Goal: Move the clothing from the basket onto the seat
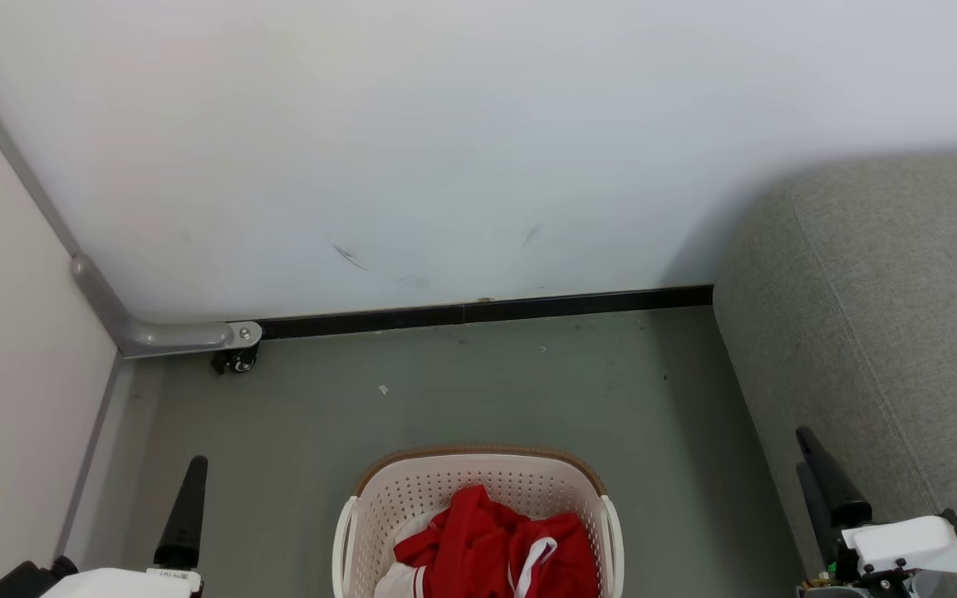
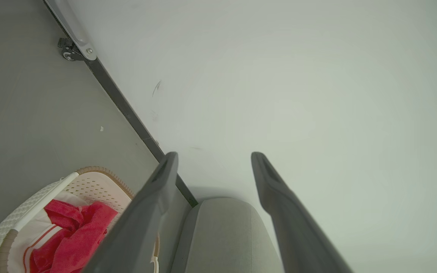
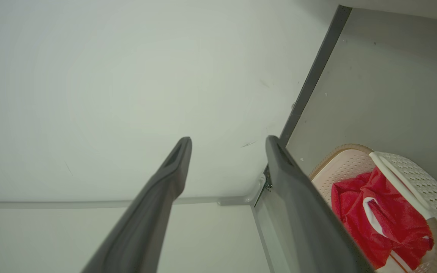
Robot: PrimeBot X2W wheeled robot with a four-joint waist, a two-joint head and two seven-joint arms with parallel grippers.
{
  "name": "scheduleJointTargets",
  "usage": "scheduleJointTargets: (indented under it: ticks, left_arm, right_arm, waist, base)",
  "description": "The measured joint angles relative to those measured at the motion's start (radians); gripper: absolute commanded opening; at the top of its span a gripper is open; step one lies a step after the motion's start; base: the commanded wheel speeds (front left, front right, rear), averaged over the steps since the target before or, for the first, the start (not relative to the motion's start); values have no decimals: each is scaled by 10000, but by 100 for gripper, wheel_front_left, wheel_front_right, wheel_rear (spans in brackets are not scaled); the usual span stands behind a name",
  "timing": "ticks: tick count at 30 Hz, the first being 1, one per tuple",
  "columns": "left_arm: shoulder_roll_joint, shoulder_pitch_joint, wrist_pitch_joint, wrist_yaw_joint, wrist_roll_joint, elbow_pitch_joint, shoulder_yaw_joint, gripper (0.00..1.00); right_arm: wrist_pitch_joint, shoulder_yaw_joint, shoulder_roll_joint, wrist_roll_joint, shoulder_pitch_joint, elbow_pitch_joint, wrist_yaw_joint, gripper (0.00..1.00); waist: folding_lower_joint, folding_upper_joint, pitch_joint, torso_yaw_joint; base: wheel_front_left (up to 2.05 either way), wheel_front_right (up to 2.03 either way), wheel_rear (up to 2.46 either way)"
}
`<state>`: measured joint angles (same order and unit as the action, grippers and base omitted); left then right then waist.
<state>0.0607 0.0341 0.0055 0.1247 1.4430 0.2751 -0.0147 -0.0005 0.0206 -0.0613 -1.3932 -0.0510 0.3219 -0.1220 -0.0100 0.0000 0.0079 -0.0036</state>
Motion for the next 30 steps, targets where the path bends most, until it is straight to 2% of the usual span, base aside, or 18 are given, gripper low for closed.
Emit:
scheduleJointTargets:
  ticks: [1, 3, 7, 16, 21, 30]
  left_arm:
    - [0, 0, 0, 0, 0, 0, 0, 100]
    - [123, 19, -136, 0, -301, -29, -121, 100]
    - [211, 21, -305, 2, -761, -42, -301, 100]
    - [437, 205, -631, 8, -1881, -148, -627, 100]
    - [466, 221, -792, 10, -2514, -267, -627, 100]
    - [656, 397, -1137, 10, -3971, -491, -629, 100]
  right_arm:
    - [0, 0, 0, 0, 0, 0, 0, 100]
    - [-90, -134, -98, 458, -91, 67, 0, 100]
    - [-215, -382, -242, 1206, -339, 119, -2, 100]
    - [-541, -543, -326, 2755, -640, 36, -4, 100]
    - [-732, -717, -359, 3741, -795, -71, -6, 100]
    - [-1047, -1035, -414, 5461, -872, -174, -8, 100]
  waist:
    - [0, 0, 0, 0]
    - [-28, 0, -25, -8]
    - [-57, 0, -64, -18]
    - [-74, 0, -105, -51]
    - [-48, 0, -94, -68]
    - [32, 0, -31, -88]
  base:
    - [0, 0, 0]
    - [0, 0, 0]
    - [0, 0, 0]
    - [0, 0, 0]
    - [0, 0, 0]
    - [0, 0, 0]
